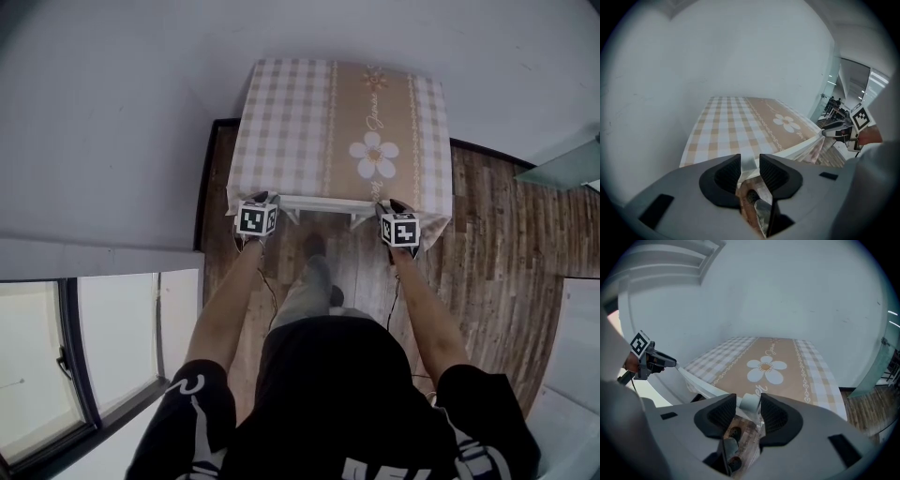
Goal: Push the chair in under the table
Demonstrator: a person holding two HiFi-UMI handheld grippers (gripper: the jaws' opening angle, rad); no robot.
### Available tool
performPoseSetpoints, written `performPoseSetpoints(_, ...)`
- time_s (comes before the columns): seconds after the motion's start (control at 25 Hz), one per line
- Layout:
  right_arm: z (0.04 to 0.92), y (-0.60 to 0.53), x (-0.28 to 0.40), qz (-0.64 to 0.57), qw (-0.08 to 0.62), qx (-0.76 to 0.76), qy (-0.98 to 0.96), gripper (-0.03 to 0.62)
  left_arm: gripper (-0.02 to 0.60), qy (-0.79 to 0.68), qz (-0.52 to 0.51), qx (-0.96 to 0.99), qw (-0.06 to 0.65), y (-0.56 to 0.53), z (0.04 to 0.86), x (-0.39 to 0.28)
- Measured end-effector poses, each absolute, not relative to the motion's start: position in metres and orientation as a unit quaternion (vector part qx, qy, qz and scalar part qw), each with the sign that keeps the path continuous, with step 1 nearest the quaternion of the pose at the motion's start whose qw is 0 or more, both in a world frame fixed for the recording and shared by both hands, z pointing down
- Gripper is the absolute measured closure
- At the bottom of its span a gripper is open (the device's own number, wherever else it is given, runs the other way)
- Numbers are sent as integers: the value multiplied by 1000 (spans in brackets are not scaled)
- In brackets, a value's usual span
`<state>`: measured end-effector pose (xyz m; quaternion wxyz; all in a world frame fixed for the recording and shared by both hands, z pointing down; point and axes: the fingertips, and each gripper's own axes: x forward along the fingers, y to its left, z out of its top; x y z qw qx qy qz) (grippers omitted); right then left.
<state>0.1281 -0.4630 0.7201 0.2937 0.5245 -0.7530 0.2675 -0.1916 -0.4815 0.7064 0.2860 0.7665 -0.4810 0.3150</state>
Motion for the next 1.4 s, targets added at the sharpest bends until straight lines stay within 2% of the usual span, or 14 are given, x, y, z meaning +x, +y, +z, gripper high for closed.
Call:
performPoseSetpoints(0.84, 620, -441, 126, 185, 208, 552, -786, 480, 497, -509, 207, 810, 205, -456, 601, -153)
performPoseSetpoints(1.4, 533, -423, 117, 84, 172, 559, -807, 513, 514, -506, 123, 841, 147, -442, 514, -126)
